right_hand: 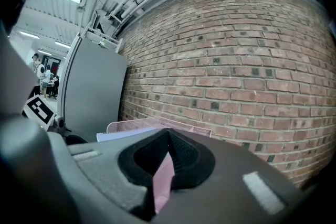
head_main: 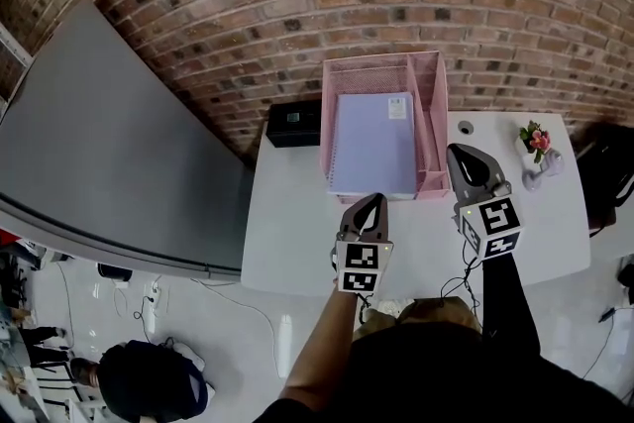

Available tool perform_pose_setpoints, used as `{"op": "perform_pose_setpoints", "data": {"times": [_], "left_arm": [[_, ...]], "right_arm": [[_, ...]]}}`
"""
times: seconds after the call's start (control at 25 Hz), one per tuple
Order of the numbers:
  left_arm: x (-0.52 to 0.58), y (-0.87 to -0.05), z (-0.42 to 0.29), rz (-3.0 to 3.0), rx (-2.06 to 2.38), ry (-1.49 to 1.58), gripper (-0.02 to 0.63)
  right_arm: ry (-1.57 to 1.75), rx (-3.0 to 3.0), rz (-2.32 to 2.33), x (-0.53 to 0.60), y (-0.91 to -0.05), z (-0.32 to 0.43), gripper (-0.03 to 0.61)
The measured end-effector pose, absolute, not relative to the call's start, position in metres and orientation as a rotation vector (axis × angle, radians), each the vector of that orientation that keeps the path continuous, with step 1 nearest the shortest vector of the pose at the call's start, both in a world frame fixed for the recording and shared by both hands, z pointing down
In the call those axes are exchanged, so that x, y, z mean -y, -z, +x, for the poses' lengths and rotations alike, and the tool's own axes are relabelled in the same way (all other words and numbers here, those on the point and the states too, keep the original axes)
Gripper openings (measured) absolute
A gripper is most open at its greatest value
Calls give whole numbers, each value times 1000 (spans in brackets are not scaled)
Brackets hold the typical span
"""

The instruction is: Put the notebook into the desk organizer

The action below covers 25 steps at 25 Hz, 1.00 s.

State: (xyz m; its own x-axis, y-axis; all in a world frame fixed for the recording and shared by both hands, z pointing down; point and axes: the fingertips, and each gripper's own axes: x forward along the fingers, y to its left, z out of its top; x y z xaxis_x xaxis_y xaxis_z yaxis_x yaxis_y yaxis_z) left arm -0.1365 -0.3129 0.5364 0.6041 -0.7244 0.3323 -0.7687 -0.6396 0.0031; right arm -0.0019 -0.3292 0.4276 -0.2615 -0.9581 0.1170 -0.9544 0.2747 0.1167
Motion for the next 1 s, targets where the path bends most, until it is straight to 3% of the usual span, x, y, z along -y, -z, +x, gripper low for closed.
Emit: {"op": "perform_pose_setpoints", "data": {"times": [1.0], "left_arm": [[373, -525, -101, 2648, 1258, -452, 8]], "right_arm": [[82, 2327, 1806, 365, -413, 41, 0]]}}
